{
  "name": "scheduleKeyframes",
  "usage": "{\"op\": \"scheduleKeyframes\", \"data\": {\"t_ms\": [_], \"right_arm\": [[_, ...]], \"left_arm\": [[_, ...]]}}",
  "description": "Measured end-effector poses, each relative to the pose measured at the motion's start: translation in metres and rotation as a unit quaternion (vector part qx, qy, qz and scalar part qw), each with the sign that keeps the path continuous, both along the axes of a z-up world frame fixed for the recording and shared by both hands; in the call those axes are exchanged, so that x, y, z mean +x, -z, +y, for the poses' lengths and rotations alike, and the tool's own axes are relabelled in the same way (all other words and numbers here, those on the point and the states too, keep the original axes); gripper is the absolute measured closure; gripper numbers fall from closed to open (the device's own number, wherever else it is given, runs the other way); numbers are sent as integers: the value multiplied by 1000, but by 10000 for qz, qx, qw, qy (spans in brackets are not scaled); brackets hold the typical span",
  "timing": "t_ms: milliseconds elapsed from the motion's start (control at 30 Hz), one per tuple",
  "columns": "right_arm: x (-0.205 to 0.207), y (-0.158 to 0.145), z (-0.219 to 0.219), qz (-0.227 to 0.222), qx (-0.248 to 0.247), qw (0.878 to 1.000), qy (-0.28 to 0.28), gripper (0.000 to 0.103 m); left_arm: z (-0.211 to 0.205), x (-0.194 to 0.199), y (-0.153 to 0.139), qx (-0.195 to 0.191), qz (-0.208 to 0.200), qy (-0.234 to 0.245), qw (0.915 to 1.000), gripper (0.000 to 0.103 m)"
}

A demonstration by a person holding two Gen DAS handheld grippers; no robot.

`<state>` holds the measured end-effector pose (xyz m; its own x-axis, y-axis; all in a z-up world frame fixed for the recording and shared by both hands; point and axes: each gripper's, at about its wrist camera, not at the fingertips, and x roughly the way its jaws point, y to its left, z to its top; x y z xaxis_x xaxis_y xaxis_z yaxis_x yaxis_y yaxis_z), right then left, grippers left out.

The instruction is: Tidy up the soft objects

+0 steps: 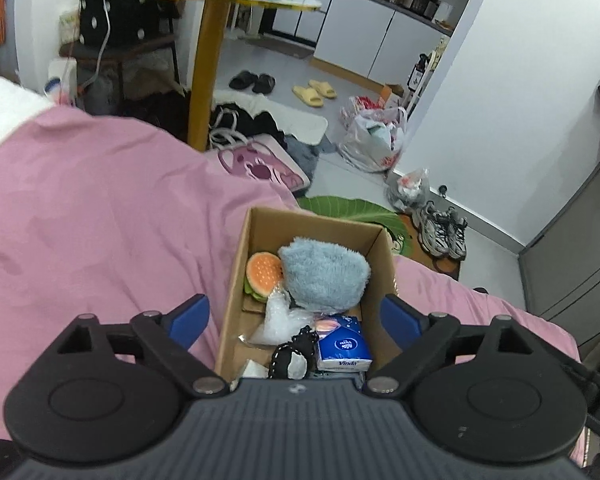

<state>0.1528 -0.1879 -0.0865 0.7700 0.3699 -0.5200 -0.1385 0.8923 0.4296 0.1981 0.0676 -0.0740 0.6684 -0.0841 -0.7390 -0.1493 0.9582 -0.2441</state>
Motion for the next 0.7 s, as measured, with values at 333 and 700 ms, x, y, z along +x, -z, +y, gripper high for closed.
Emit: {"op": "scheduleKeyframes", "data": {"t_ms": [333,700], "right_arm": [[-26,-22,-29,-251,69,9996,-68,3],[-57,-38,-58,-401,43,9992,-34,0]], "left_arm": [[-25,-36,-38,235,-323,12,9992,2],[-48,-75,-64,400,-548,28,9977,0]]}}
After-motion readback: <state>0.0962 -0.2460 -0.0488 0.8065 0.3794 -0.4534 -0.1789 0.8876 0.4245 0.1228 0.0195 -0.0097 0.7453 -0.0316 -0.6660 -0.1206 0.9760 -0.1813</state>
